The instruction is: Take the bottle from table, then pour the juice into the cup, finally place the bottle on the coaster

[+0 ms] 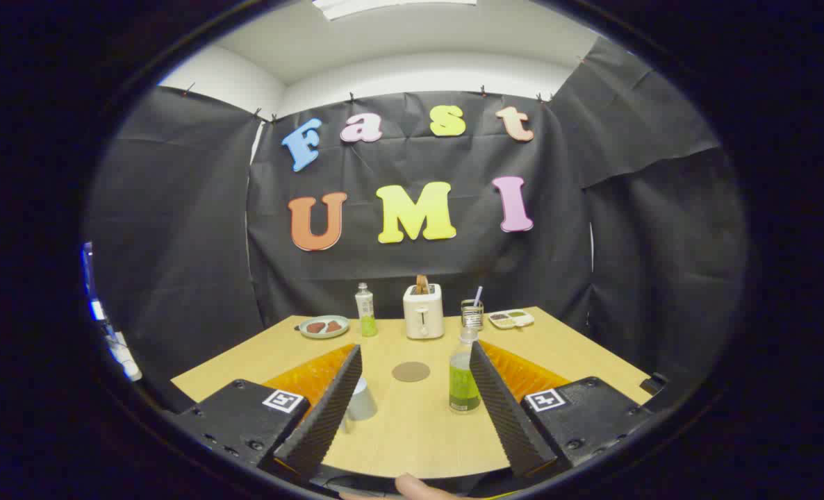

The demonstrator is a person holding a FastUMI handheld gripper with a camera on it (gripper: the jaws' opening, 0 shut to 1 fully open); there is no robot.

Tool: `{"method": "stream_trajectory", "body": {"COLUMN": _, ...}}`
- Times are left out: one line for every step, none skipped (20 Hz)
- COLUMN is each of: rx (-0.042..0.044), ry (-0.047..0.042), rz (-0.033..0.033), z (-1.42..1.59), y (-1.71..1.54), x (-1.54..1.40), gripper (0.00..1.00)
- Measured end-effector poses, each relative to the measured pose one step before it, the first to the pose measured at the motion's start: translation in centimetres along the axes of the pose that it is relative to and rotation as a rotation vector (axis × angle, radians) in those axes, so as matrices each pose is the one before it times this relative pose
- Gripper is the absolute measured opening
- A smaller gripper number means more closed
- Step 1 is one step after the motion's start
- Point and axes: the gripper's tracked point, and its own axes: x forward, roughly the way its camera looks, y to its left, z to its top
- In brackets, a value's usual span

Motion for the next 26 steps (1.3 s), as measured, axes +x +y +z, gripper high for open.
{"method": "stream_trajectory", "body": {"rx": -0.01565, "ry": 0.01166, "rz": -0.01366, "z": 0.066, "y": -0.335, "x": -0.102, "gripper": 1.0}}
{"method": "stream_trajectory", "body": {"rx": -0.02208, "ry": 0.0059, "rz": 0.0042, "z": -0.085, "y": 0.17, "x": -0.142, "gripper": 1.0}}
{"method": "stream_trajectory", "body": {"rx": -0.01333, "ry": -0.00272, "rz": 0.01274, "z": 0.133, "y": 0.395, "x": -0.021, "gripper": 1.0}}
{"method": "stream_trajectory", "body": {"rx": -0.00275, "ry": -0.00724, "rz": -0.00429, "z": 0.014, "y": -0.042, "x": 0.137, "gripper": 1.0}}
{"method": "stream_trajectory", "body": {"rx": -0.00427, "ry": 0.00633, "rz": -0.01188, "z": -0.095, "y": -0.356, "x": 0.073, "gripper": 1.0}}
{"method": "stream_trajectory", "body": {"rx": 0.00065, "ry": 0.00218, "rz": -0.00565, "z": -0.311, "y": -0.066, "x": 0.222, "gripper": 1.0}}
{"method": "stream_trajectory", "body": {"rx": 0.00656, "ry": -0.00134, "rz": 0.0154, "z": 0.056, "y": 0.259, "x": -0.006, "gripper": 1.0}}
{"method": "stream_trajectory", "body": {"rx": 0.01078, "ry": -0.01064, "rz": 0.01538, "z": 0.16, "y": 0.529, "x": 0.036, "gripper": 1.0}}
{"method": "stream_trajectory", "body": {"rx": 0.00453, "ry": -0.00437, "rz": 0.0012, "z": 0.067, "y": -0.095, "x": -0.093, "gripper": 1.0}}
{"method": "stream_trajectory", "body": {"rx": 0.00575, "ry": -0.00793, "rz": -0.00391, "z": -0.072, "y": -0.413, "x": -0.001, "gripper": 1.0}}
{"method": "stream_trajectory", "body": {"rx": 0.00456, "ry": -0.00903, "rz": -0.00101, "z": 0.173, "y": -0.161, "x": -0.078, "gripper": 1.0}}
{"method": "stream_trajectory", "body": {"rx": 0.00441, "ry": -0.00826, "rz": 0.00428, "z": 0.046, "y": 0.09, "x": -0.029, "gripper": 1.0}}
{"method": "stream_trajectory", "body": {"rx": 0.00295, "ry": -0.0007, "rz": 0.00549, "z": -0.001, "y": 0.027, "x": 0.064, "gripper": 1.0}}
{"method": "stream_trajectory", "body": {"rx": 0.00154, "ry": 0.00276, "rz": -0.00348, "z": -0.262, "y": -0.242, "x": 0.121, "gripper": 1.0}}
{"method": "stream_trajectory", "body": {"rx": 0.00107, "ry": 0.00227, "rz": -0.00996, "z": -0.094, "y": -0.307, "x": 0.117, "gripper": 1.0}}
{"method": "stream_trajectory", "body": {"rx": 0.00225, "ry": 0.00155, "rz": -0.00518, "z": -0.254, "y": -0.202, "x": 0.21, "gripper": 1.0}}
{"method": "stream_trajectory", "body": {"rx": -0.00032, "ry": 0.00464, "rz": -0.00412, "z": -0.269, "y": -0.076, "x": 0.24, "gripper": 1.0}}
{"method": "stream_trajectory", "body": {"rx": -0.00058, "ry": 0.00449, "rz": -0.00666, "z": -0.342, "y": -0.219, "x": 0.343, "gripper": 1.0}}
{"method": "stream_trajectory", "body": {"rx": -0.00274, "ry": 0.0079, "rz": -0.0035, "z": -0.34, "y": -0.095, "x": 0.33, "gripper": 1.0}}
{"method": "stream_trajectory", "body": {"rx": -0.00529, "ry": 0.00934, "rz": -0.00366, "z": -0.513, "y": -0.063, "x": 0.517, "gripper": 1.0}}
{"method": "stream_trajectory", "body": {"rx": -0.01016, "ry": 0.01389, "rz": 0.00297, "z": -0.434, "y": 0.006, "x": 0.514, "gripper": 1.0}}
{"method": "stream_trajectory", "body": {"rx": -0.01288, "ry": 0.01264, "rz": 0.01916, "z": -0.618, "y": 0.406, "x": 0.802, "gripper": 1.0}}
{"method": "stream_trajectory", "body": {"rx": -0.01352, "ry": 0.02174, "rz": 0.02473, "z": -0.608, "y": 0.453, "x": 0.777, "gripper": 1.0}}
{"method": "stream_trajectory", "body": {"rx": -0.01645, "ry": 0.03155, "rz": 0.01967, "z": -1.021, "y": 0.21, "x": 0.973, "gripper": 1.0}}
{"method": "stream_trajectory", "body": {"rx": -0.01576, "ry": 0.03166, "rz": 0.00218, "z": -0.82, "y": -0.097, "x": 1.019, "gripper": 1.0}}
{"method": "stream_trajectory", "body": {"rx": -0.01769, "ry": 0.03213, "rz": -0.0034, "z": -0.82, "y": -0.318, "x": 1.093, "gripper": 1.0}}
